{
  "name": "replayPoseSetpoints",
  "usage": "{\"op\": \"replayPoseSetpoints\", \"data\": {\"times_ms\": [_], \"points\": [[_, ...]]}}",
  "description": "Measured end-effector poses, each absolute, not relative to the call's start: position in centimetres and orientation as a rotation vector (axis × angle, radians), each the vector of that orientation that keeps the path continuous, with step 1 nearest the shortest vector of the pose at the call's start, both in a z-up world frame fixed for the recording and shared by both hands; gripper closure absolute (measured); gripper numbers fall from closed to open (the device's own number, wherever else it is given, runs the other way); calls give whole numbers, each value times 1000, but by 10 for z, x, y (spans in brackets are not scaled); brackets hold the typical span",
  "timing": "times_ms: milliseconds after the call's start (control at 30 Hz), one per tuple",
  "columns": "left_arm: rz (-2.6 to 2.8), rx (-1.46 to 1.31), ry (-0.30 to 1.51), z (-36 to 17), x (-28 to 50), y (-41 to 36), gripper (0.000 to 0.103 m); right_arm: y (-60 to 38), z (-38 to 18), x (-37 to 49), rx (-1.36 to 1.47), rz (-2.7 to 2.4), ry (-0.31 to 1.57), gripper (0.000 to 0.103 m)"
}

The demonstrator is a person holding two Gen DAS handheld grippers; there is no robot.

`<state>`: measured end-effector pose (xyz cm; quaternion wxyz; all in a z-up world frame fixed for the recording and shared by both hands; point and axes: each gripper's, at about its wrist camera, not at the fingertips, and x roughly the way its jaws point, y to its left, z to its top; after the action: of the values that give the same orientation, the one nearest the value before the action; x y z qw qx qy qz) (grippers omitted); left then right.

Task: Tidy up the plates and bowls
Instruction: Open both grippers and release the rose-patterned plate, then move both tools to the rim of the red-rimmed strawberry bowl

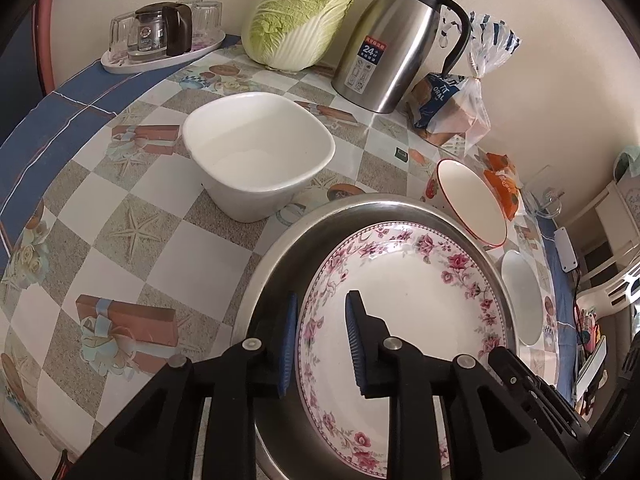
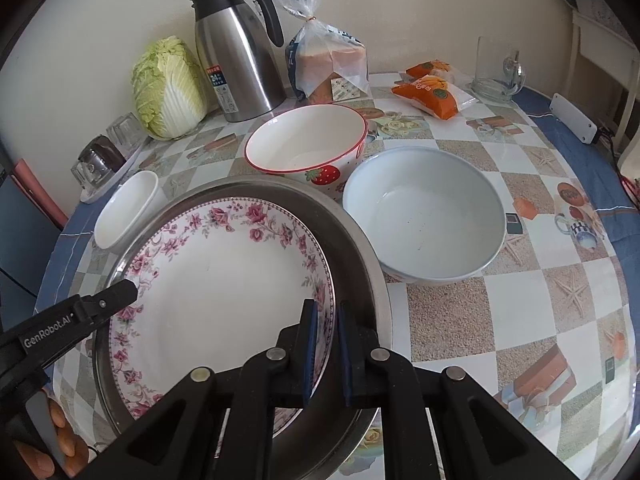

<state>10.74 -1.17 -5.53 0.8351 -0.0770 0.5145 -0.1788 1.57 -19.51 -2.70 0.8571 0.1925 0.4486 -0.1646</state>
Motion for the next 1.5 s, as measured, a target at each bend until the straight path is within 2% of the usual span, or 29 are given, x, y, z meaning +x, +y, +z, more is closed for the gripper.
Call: {"op": "replayPoseSetpoints", "data": {"times_ms": [133, 233, 367, 467, 500, 533, 567, 600, 733, 800, 833, 933, 1000, 1133, 1200, 1433, 1500], "points": [[-376, -156, 1084, -48, 107, -12, 77, -197, -22, 13, 404, -354, 924, 91], [-398, -160, 1059, -37, 104, -12, 72, -197, -13, 9, 401, -351, 890, 91], [-418, -131, 1020, -22, 98, -17, 54, -195, -1, 6, 379, -350, 849, 91], [-417, -101, 1009, -16, 96, -21, 53, -194, 1, 4, 374, -353, 840, 90], [-412, -89, 1008, -16, 95, -22, 49, -195, 1, 4, 376, -354, 842, 90], [-404, -75, 1009, -16, 95, -23, 44, -196, 0, 3, 377, -356, 845, 88], [-395, -64, 1009, -16, 95, -23, 31, -197, -1, 3, 378, -360, 848, 80], [-389, -58, 1007, -16, 95, -23, 25, -197, -2, 3, 378, -363, 849, 72], [-355, -31, 1011, -19, 96, -22, 24, -199, -3, 2, 380, -360, 848, 63], [-332, -15, 1015, -21, 96, -22, 15, -199, -4, 2, 374, -359, 851, 44], [-319, -6, 1016, -22, 97, -22, 15, -199, -4, 2, 371, -360, 851, 40], [-279, 24, 1017, -25, 98, -20, 14, -199, -6, 2, 368, -356, 856, 34], [-255, 35, 1018, -28, 98, -18, 14, -199, -8, 2, 369, -358, 864, 26], [-214, 42, 1028, -31, 100, -14, 13, -202, -11, 2, 373, -366, 873, 21], [-192, 53, 1034, -33, 101, -12, 7, -204, -12, 1, 379, -373, 875, 17], [-155, 96, 1054, -40, 101, -11, 7, -211, -16, -1, 394, -409, 887, 11], [-158, 98, 1053, -40, 101, -12, 7, -213, -17, -2, 399, -418, 889, 4]]}}
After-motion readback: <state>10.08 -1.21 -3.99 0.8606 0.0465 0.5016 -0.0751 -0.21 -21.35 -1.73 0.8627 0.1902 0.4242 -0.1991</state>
